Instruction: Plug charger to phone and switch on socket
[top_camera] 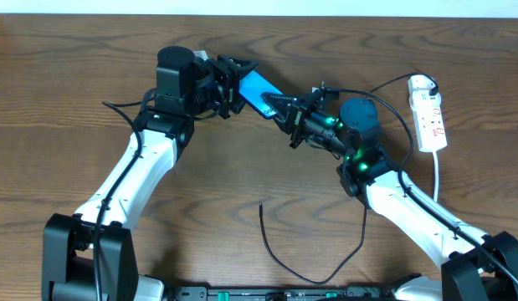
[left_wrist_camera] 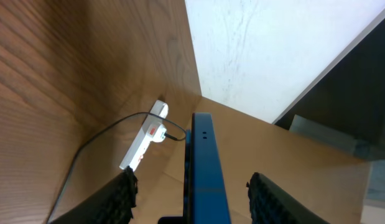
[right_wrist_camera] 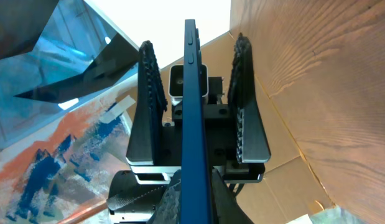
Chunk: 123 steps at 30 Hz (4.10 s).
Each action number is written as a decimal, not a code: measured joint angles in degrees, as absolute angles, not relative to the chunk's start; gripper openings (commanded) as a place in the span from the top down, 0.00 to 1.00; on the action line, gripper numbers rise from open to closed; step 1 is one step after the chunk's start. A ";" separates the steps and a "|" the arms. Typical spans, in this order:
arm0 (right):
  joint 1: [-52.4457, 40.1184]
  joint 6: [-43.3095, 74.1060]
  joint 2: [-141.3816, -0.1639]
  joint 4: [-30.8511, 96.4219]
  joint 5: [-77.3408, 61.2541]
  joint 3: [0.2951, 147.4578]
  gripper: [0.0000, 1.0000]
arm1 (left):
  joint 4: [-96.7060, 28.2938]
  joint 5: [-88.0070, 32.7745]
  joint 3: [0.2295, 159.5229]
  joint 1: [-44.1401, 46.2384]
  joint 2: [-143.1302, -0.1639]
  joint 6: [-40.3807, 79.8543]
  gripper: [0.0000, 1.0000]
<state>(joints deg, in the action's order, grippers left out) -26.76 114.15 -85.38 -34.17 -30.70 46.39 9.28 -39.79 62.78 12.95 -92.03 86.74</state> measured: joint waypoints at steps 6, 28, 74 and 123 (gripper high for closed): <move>-26.83 114.13 -85.38 -34.13 -30.87 46.39 0.99 | 9.30 -39.99 62.78 12.95 -92.03 86.74 0.55; -26.83 114.13 -85.45 -34.11 -31.14 46.39 0.99 | 9.26 -40.16 62.78 12.95 -92.03 85.82 0.73; -27.46 111.85 -85.45 -34.81 -33.28 46.44 0.01 | 8.80 -38.98 62.76 12.91 -92.03 83.44 0.93; -28.10 54.87 -85.45 -6.17 -33.74 46.98 0.06 | 8.84 -79.68 62.76 -16.64 -92.03 38.65 0.93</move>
<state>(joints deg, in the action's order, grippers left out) -28.10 54.87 -85.45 -6.17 -33.74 46.98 8.84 -79.68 62.76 -16.64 -92.03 38.65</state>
